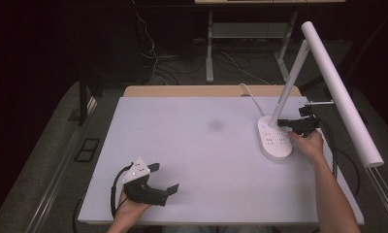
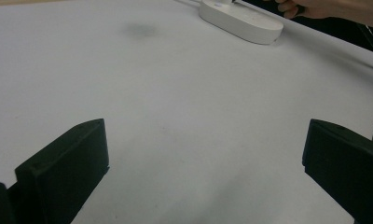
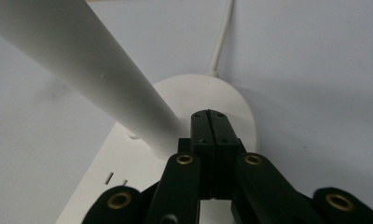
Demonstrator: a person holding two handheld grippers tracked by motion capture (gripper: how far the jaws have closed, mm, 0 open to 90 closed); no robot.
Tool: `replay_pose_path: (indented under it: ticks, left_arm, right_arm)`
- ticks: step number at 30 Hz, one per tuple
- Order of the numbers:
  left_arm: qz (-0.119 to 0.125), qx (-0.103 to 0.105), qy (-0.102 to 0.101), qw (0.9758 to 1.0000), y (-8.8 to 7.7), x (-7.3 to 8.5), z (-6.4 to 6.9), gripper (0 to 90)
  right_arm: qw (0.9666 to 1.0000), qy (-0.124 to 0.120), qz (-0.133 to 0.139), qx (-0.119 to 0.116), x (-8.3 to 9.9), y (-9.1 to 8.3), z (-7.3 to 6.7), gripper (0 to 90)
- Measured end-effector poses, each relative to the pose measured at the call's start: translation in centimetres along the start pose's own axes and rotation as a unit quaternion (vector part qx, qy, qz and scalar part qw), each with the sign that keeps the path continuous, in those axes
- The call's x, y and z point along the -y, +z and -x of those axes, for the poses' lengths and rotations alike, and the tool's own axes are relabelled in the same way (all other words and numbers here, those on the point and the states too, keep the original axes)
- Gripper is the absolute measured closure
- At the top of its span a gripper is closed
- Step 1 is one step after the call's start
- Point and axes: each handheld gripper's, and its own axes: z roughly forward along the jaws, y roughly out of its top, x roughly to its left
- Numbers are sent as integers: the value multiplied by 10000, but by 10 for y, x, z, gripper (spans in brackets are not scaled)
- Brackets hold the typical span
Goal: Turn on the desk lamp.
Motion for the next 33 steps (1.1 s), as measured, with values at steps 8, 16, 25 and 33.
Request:
replay_pose_path:
  ticks: [8, 16, 25, 33]
  left_arm:
    - [1, -7, 0, 10000, 1, 0, 0, 0]
    - [-1, -13, -2, 10000, 1, 0, -1, 0]
    - [-24, -15, 19, 10000, 1, 0, 0, 0]
    - [-6, -1, 30, 10000, 1, -1, 1, 0]
  right_arm:
    - [9999, -61, -55, 92, -2, -2, -2, 894]
    - [9998, -66, -66, 186, -4, -7, -1, 894]
    - [9998, -65, 8, 174, -6, -21, -4, 894]
    - [9998, -173, 6, 128, -7, -31, -12, 894]
